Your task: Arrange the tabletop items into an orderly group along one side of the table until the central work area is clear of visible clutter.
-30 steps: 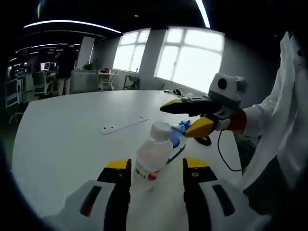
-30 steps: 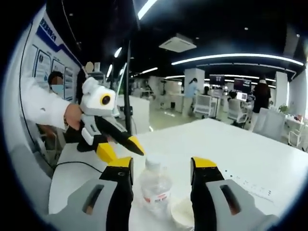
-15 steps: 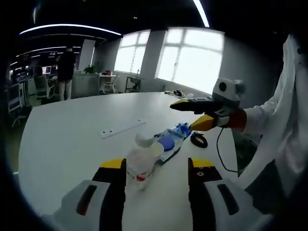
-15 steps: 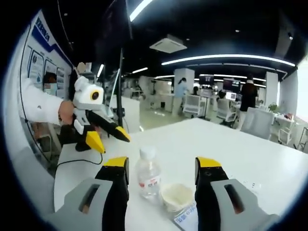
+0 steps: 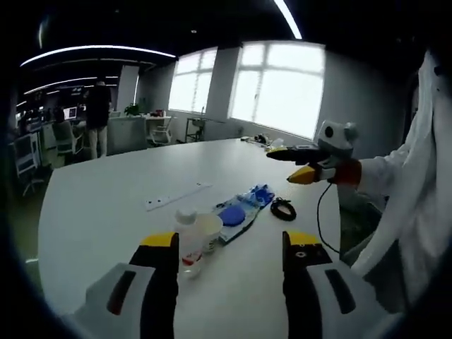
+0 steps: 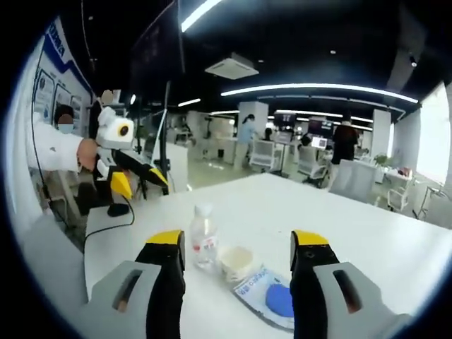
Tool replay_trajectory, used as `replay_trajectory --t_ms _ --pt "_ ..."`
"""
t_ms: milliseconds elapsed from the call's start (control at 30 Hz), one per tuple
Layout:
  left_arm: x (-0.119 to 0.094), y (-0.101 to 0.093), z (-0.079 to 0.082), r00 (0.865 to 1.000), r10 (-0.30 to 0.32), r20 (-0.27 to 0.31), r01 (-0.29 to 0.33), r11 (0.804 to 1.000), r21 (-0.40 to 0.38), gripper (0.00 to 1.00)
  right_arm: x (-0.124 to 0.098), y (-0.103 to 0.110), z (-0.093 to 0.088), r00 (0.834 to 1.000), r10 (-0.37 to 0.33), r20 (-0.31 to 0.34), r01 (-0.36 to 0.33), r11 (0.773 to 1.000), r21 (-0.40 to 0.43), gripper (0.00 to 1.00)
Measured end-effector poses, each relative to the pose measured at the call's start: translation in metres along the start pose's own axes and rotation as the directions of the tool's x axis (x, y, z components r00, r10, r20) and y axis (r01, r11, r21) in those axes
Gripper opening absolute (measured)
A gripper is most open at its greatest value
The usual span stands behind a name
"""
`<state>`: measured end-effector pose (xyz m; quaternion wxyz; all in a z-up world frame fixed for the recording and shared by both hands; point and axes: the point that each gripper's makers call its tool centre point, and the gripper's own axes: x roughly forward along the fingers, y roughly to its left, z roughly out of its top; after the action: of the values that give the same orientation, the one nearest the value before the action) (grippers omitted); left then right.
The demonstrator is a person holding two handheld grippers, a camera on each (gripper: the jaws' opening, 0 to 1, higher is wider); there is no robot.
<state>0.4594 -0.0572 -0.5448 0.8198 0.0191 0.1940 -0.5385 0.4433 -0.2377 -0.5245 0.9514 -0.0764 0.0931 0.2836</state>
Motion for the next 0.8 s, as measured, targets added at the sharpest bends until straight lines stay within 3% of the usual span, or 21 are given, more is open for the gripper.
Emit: replay_trajectory --t_ms 367,667,800 --pt "-0.02 -0.045 -0.001 1.0 0.023 0.006 -0.023 1.0 0.006 0.67 -0.08 -0.014 -0.014 0.995 -0.099 -0.032 0.099 0.995 0.007 0.61" --pt "-0.029 -0.08 -0.016 1.0 0.023 0.002 -0.023 1.0 -0.016 0.74 -0.143 -0.018 -0.038 0.982 -0.17 -0.081 0.173 0.984 0.033 0.67" --pt "-0.032 -0.095 -0.026 1.0 0.028 -0.003 -0.028 0.999 -0.03 0.77 -0.176 -0.019 -0.053 0.974 -0.194 -0.12 0.203 0.977 0.061 0.74"
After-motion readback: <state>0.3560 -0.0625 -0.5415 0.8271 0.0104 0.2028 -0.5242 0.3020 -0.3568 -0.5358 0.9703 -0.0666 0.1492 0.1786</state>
